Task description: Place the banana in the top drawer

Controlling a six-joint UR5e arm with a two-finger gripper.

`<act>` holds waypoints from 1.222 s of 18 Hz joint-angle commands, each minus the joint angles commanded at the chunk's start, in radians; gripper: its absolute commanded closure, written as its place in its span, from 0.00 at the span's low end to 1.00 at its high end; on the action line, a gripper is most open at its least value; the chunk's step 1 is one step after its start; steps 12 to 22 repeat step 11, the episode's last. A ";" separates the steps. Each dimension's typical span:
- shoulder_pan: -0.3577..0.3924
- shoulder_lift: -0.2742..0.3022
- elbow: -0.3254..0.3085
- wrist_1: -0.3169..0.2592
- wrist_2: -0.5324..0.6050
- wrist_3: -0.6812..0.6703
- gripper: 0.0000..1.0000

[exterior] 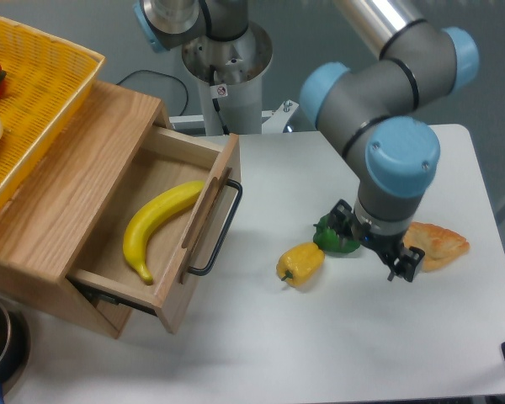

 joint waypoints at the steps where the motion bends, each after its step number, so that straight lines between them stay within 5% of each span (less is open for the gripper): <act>1: 0.005 -0.009 0.003 0.002 -0.009 0.011 0.00; 8: 0.011 -0.054 0.058 -0.006 -0.020 0.017 0.00; 22: 0.017 -0.055 0.057 -0.015 -0.035 0.018 0.00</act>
